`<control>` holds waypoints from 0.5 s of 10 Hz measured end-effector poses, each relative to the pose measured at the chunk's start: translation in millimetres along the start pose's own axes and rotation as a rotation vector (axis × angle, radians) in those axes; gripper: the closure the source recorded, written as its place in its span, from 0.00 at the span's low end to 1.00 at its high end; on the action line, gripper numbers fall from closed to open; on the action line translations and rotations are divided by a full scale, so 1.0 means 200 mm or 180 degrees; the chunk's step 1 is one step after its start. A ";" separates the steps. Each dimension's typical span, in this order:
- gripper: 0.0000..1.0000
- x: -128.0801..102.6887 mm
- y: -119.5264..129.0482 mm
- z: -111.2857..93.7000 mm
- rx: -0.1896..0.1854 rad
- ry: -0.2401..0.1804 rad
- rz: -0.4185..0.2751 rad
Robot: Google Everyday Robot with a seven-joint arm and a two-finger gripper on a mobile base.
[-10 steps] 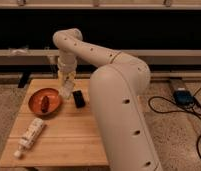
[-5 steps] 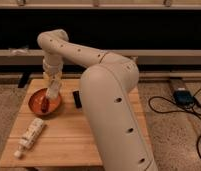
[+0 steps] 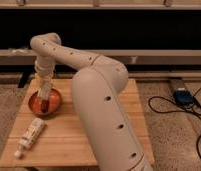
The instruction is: Place the white sponge in the ceramic bowl
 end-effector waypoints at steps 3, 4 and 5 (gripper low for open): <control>0.38 0.00 -0.01 -0.01 0.0004 -0.0004 0.0010; 0.38 0.00 -0.01 -0.01 0.0003 -0.0003 0.0006; 0.38 0.00 0.00 0.00 0.0001 0.0000 0.0000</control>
